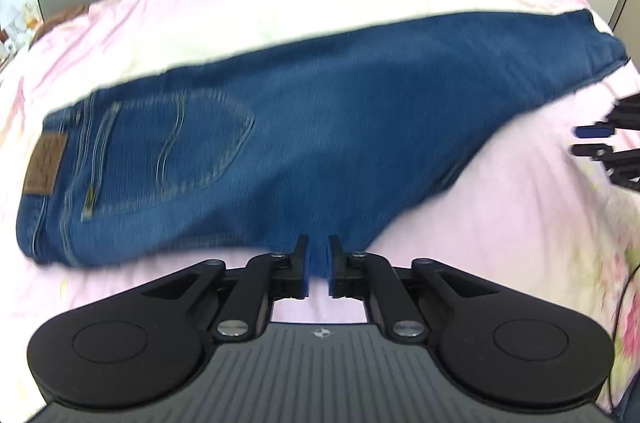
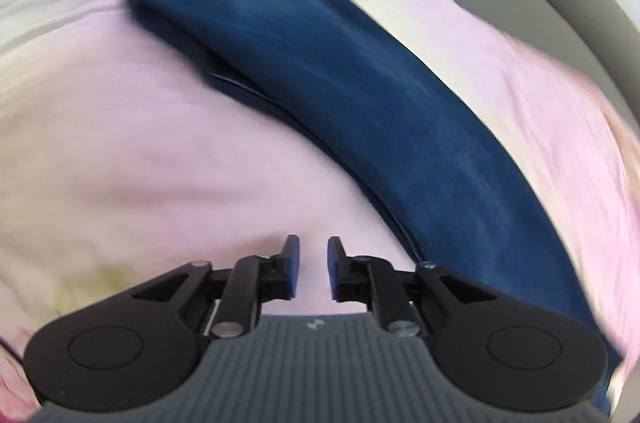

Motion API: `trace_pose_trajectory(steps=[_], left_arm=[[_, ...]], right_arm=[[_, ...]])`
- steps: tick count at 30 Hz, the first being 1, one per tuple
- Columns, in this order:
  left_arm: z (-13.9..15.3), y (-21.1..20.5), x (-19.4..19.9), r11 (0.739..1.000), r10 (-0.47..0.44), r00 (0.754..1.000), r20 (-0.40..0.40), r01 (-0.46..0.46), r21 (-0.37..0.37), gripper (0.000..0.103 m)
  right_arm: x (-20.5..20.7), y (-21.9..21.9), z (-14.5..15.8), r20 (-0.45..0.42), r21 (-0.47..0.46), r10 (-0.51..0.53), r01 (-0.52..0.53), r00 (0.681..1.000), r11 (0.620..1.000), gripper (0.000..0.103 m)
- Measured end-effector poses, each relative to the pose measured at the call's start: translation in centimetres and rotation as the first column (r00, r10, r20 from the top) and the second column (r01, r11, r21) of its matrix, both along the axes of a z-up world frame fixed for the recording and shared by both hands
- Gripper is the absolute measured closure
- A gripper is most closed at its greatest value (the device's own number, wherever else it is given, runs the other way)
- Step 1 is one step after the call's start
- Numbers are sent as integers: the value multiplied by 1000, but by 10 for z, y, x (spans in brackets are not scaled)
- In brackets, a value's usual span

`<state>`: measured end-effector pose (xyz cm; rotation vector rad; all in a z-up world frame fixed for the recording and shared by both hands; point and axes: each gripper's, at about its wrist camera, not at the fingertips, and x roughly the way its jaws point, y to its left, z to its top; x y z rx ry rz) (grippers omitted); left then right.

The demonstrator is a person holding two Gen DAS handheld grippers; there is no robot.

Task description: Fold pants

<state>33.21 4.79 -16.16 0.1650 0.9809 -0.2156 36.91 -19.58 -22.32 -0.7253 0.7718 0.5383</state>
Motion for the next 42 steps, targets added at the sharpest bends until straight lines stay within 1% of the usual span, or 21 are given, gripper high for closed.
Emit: trace_pose_trajectory(steps=[3, 6, 9, 10, 12, 14, 15, 17, 19, 25, 26, 28, 29, 30, 32, 34, 35, 39, 40, 41, 42], left_arm=[[4, -12, 14, 1000, 3, 1000, 19, -3, 7, 94], [2, -20, 28, 1000, 19, 1000, 16, -19, 6, 94], [-4, -27, 34, 999, 36, 999, 8, -36, 6, 94], [-7, -29, 37, 999, 46, 999, 4, -46, 6, 94], [-14, -34, 45, 998, 61, 998, -16, -61, 16, 94], [-20, -41, 51, 997, 73, 997, -31, -72, 36, 94], [-23, -44, 53, 997, 74, 996, -40, -72, 41, 94], [-30, -49, 56, 995, 83, 995, -59, -79, 56, 94], [-37, -55, 58, 994, 83, 994, -68, -78, 81, 94], [-46, -62, 69, 988, 90, 991, -101, -76, 134, 91], [-46, -63, 70, 987, 93, 990, -105, -78, 139, 91], [-46, -65, 74, 986, 96, 989, -113, -78, 150, 91], [-46, -66, 75, 985, 98, 989, -115, -80, 154, 91], [-47, -67, 76, 984, 96, 988, -117, -77, 160, 90], [-50, -68, 77, 981, 96, 988, -124, -72, 180, 90], [-52, -67, 80, 979, 102, 986, -133, -76, 191, 90], [-53, -67, 80, 977, 105, 986, -133, -77, 197, 90], [-55, -71, 80, 965, 87, 988, -125, -52, 257, 90], [-54, -73, 78, 958, 81, 990, -118, -44, 283, 90], [-53, -75, 77, 955, 78, 991, -111, -42, 295, 90], [-51, -76, 76, 953, 77, 992, -101, -44, 300, 90]], right_arm=[[19, -71, 12, -57, 96, -264, 268, 963, 959, 88], [36, -147, 26, -107, 197, -506, 517, 856, 833, 83], [50, -226, 38, -179, 302, -702, 718, 689, 628, 79], [54, -252, 41, -206, 337, -753, 767, 625, 546, 67], [59, -300, 46, -255, 403, -819, 826, 514, 394, 56], [63, -346, 53, -296, 470, -856, 845, 424, 256, 56], [64, -367, 56, -325, 504, -860, 842, 393, 194, 57], [76, -397, 60, -380, 569, -851, 817, 361, 93, 58], [89, -409, 56, -420, 587, -842, 809, 338, 32, 59], [119, -439, 25, -509, 593, -810, 801, 292, -84, 64], [121, -442, 23, -512, 604, -808, 791, 291, -97, 67], [124, -450, 20, -513, 622, -809, 774, 285, -121, 87], [125, -450, 22, -503, 618, -818, 778, 280, -114, 89], [125, -447, 24, -485, 618, -823, 782, 296, -83, 92], [127, -438, 31, -388, 595, -872, 804, 299, 11, 96], [127, -441, 33, -361, 573, -897, 820, 256, 4, 101], [127, -444, 30, -359, 556, -904, 831, 233, -6, 101], [126, -447, 25, -358, 543, -897, 839, 260, 27, 95], [122, -450, 27, -363, 548, -899, 837, 247, 9, 76], [115, -455, 30, -366, 553, -903, 833, 224, -18, 66], [108, -458, 32, -370, 563, -906, 826, 208, -41, 64]])
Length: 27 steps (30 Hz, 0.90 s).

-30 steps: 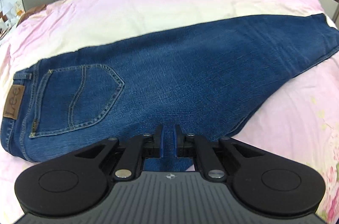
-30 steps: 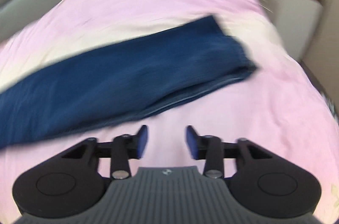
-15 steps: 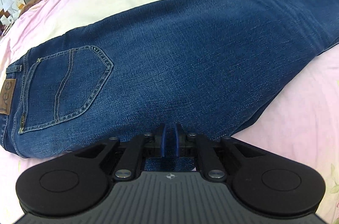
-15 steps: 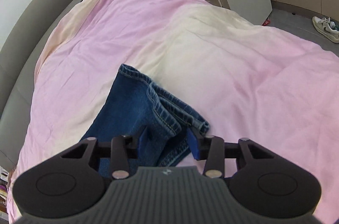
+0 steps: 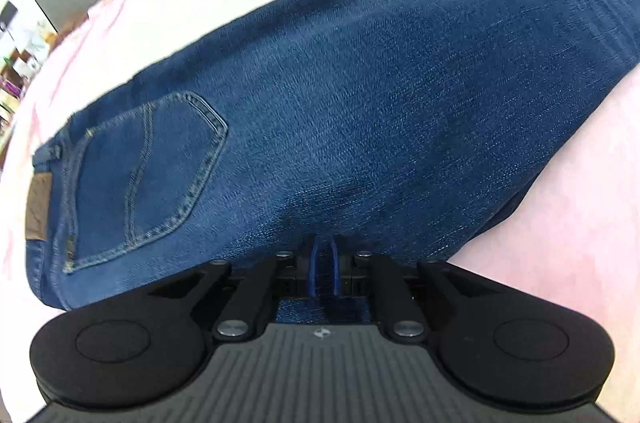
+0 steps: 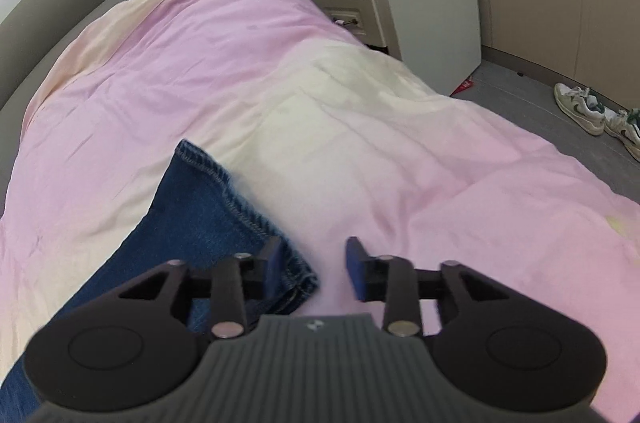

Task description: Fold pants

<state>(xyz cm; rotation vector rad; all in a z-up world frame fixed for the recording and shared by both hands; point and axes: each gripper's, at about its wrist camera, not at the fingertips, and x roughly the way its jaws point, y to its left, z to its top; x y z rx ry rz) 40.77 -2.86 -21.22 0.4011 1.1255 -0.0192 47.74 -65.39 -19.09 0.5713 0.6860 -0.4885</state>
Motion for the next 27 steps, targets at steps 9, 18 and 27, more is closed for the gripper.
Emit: trace_pose_trajectory(steps=[9, 18, 27], left_arm=[[42, -20, 7, 979, -15, 996, 90, 32, -199, 89], [40, -86, 31, 928, -235, 965, 116, 259, -267, 89], [9, -165, 65, 881, -370, 914, 165, 402, -250, 89]], right_arm=[[-21, -5, -9, 134, 278, 3, -40, 991, 960, 53], [-8, -4, -36, 170, 306, -48, -6, 984, 952, 80], [-1, 21, 39, 191, 125, 133, -158, 973, 979, 99]])
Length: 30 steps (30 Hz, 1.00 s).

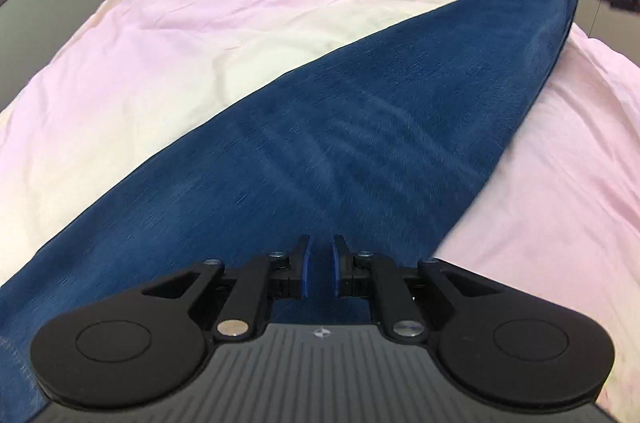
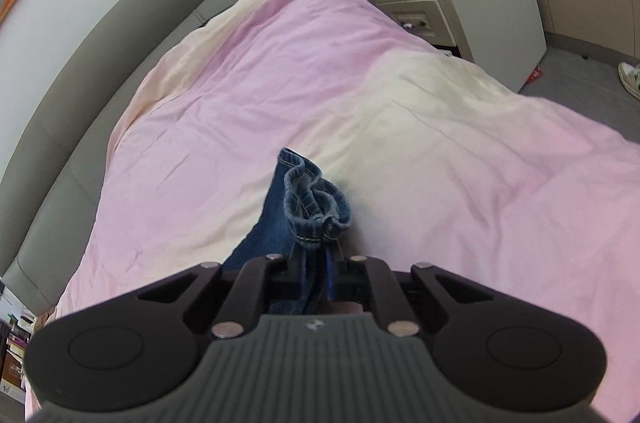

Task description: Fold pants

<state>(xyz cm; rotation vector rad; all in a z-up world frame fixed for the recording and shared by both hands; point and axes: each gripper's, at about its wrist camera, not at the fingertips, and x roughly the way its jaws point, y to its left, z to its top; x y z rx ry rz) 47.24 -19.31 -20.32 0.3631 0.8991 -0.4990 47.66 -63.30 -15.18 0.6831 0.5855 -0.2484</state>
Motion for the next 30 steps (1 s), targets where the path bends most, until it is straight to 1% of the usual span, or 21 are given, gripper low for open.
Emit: trace_pose_trajectory(steps=[4, 6, 10, 12, 14, 18, 21, 23, 27, 30], left_arm=[[-16, -6, 20, 999, 37, 999, -23, -38, -9, 89], [-16, -5, 25, 998, 57, 998, -32, -58, -27, 89], [2, 7, 19, 991, 96, 994, -44, -100, -84, 89], [18, 21, 11, 988, 110, 992, -57, -115, -103, 89], [35, 38, 4, 987, 117, 992, -52, -122, -109, 89], [74, 91, -21, 984, 140, 990, -20, -142, -109, 89], [99, 145, -45, 976, 186, 983, 7, -184, -119, 87], [110, 182, -59, 969, 222, 975, 23, -218, -118, 85], [122, 258, -79, 947, 307, 951, 29, -302, -106, 85], [122, 317, -89, 918, 377, 926, 6, -373, -135, 85]], right_arm=[[6, 18, 39, 12, -57, 40, -39, 999, 998, 100], [7, 29, 58, 23, -78, 63, -61, 998, 995, 100], [8, 58, 101, 64, -115, 125, -117, 990, 986, 101], [7, 78, 124, 82, -144, 168, -155, 982, 977, 101], [6, 104, 149, 102, -178, 217, -197, 971, 964, 101], [3, 169, 199, 136, -256, 315, -274, 939, 927, 101], [0, 231, 233, 155, -302, 385, -327, 910, 895, 101], [-3, 276, 250, 163, -338, 435, -364, 886, 868, 101], [-5, 371, 272, 165, -381, 535, -447, 829, 810, 101], [-3, 444, 277, 145, -404, 612, -518, 778, 754, 101]])
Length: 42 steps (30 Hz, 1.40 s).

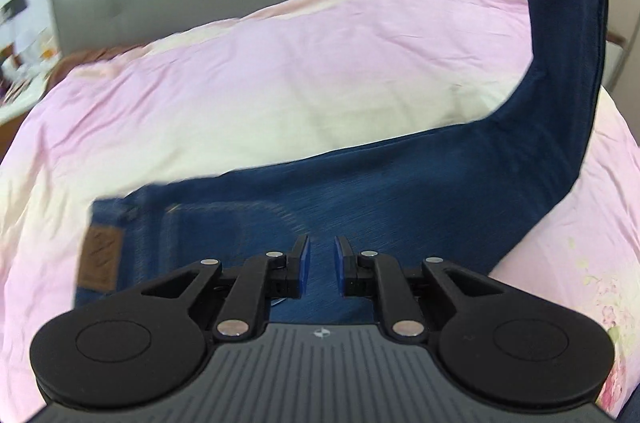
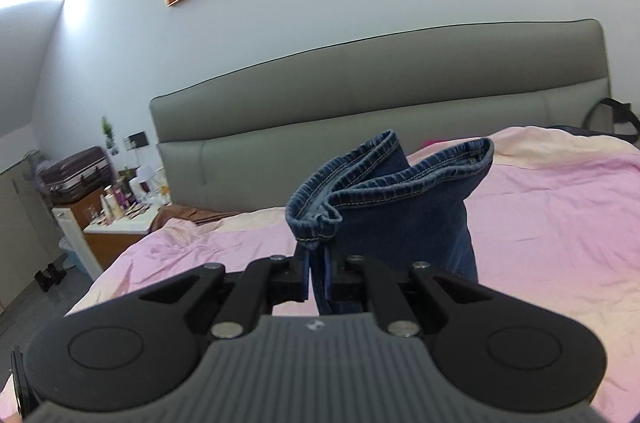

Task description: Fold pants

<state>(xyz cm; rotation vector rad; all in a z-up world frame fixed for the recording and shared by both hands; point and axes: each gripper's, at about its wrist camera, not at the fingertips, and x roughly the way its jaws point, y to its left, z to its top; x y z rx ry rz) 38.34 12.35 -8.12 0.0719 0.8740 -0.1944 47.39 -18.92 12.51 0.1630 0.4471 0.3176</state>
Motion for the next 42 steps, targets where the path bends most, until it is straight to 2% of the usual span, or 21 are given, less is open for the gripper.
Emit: trace_pose_trajectory(steps=[5, 8, 10, 14, 17, 19, 21, 27, 29, 31, 34, 37, 40, 42], left_arm=[[-16, 97, -16, 989, 142, 990, -4, -142, -27, 85], [-36, 141, -17, 974, 218, 976, -23, -219, -57, 85], [-50, 160, -19, 961, 250, 967, -48, -253, -109, 85], [-77, 181, -22, 946, 272, 958, -89, -283, -155, 85], [-98, 189, -24, 945, 265, 958, -108, -281, -167, 85], [-108, 194, -23, 944, 262, 958, -115, -279, -176, 85], [-113, 201, -23, 938, 254, 961, -111, -272, -215, 85], [-112, 213, -27, 927, 241, 965, -103, -261, -269, 85], [-110, 217, -28, 918, 249, 963, -100, -268, -293, 85], [-107, 224, -31, 904, 259, 961, -97, -277, -326, 85], [-102, 233, -35, 872, 266, 958, -111, -288, -395, 85], [-98, 243, -39, 827, 275, 952, -133, -305, -472, 85], [-95, 249, -40, 778, 287, 945, -156, -325, -538, 85], [-94, 249, -37, 758, 280, 944, -173, -328, -563, 83]], right_arm=[[6, 117, -18, -40, -29, 127, -128, 991, 991, 101], [10, 184, -46, -85, -29, 202, -205, 976, 978, 101], [14, 223, -74, -137, -20, 243, -248, 960, 969, 101], [20, 293, -146, -276, -15, 324, -341, 905, 940, 102], [18, 336, -190, -362, -56, 376, -422, 853, 905, 102], [16, 352, -201, -391, -66, 401, -459, 829, 886, 101], [14, 362, -199, -383, -90, 403, -467, 831, 879, 101], [56, 360, -155, -275, -33, 307, -328, 911, 944, 101], [57, 366, -150, -241, -8, 317, -328, 917, 945, 101], [51, 382, -161, -252, -24, 347, -364, 904, 931, 101], [38, 413, -201, -334, -58, 391, -433, 858, 900, 101], [15, 431, -247, -436, -82, 427, -508, 792, 858, 101], [-5, 436, -275, -476, -126, 461, -577, 749, 807, 101], [-15, 436, -288, -491, -155, 479, -614, 727, 774, 100]])
